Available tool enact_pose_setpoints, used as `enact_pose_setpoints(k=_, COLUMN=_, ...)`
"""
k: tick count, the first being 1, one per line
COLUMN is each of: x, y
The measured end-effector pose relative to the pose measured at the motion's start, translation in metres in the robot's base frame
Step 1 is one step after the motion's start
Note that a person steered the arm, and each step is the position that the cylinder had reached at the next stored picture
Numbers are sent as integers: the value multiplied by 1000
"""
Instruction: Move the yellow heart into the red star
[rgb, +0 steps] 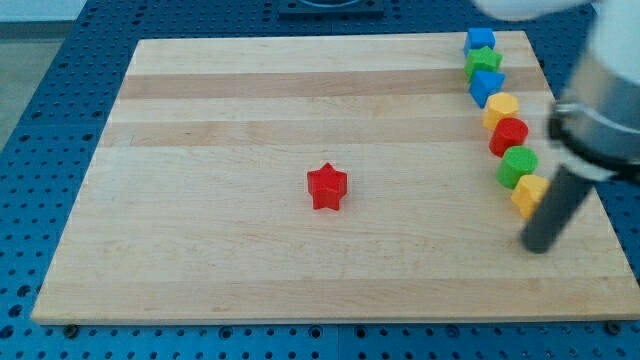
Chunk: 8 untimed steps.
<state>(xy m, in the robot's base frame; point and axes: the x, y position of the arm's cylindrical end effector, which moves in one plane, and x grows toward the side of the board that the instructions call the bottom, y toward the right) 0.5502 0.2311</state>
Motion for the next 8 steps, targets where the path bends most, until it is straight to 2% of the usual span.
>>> enact_pose_setpoints(k=1, x=-7, y=46)
enact_pose_setpoints(k=2, x=-24, y=52)
enact_pose_setpoints(k=3, x=-44, y=42)
enact_pose_setpoints(k=5, x=-42, y=-45)
enact_pose_setpoints(k=6, x=-45, y=-66)
enact_pose_setpoints(k=8, x=-69, y=-59)
